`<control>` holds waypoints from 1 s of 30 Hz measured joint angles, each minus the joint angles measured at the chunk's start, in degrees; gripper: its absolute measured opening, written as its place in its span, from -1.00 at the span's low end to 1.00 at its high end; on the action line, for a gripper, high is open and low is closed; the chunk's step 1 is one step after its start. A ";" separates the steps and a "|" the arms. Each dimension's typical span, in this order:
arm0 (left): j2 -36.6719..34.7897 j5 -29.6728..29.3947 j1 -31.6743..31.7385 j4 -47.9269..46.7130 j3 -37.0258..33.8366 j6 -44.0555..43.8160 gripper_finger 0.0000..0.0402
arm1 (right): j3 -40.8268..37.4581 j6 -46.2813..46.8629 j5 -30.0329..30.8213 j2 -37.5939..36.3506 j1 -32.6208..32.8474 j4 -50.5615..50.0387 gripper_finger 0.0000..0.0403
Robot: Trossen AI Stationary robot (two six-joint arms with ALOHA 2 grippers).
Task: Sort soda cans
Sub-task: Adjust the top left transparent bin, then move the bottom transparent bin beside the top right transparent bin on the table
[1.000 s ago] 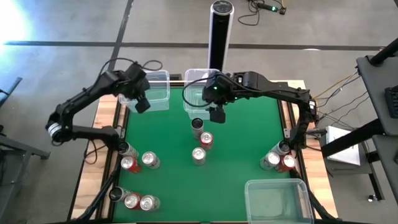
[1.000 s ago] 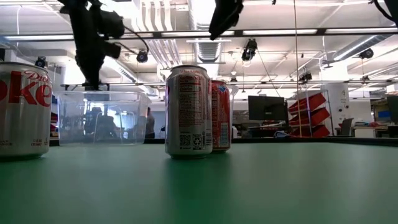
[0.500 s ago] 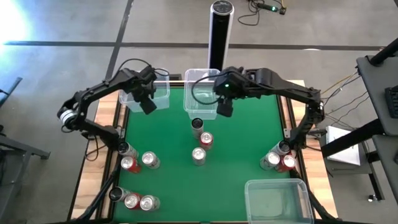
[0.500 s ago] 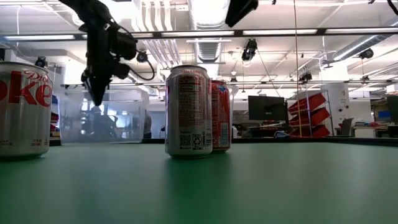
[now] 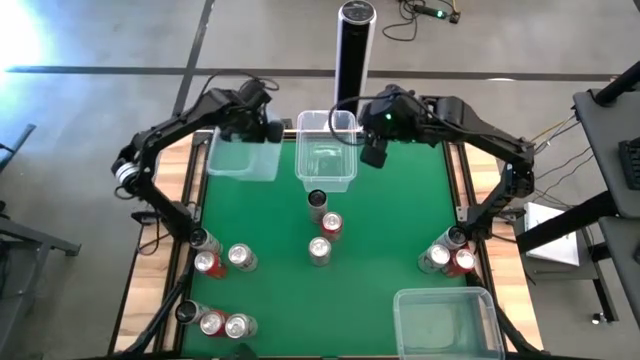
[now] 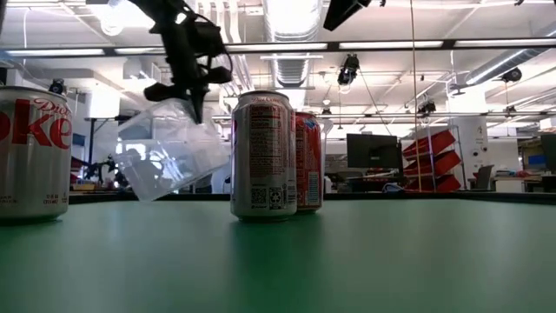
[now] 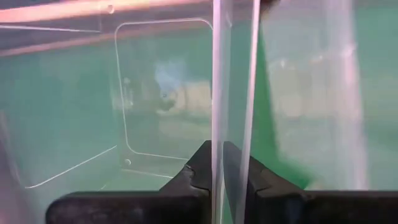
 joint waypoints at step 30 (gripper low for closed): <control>16.06 4.37 -2.09 -9.30 14.78 -6.41 -0.45 | -30.67 6.85 -3.95 -15.29 -3.20 9.81 0.33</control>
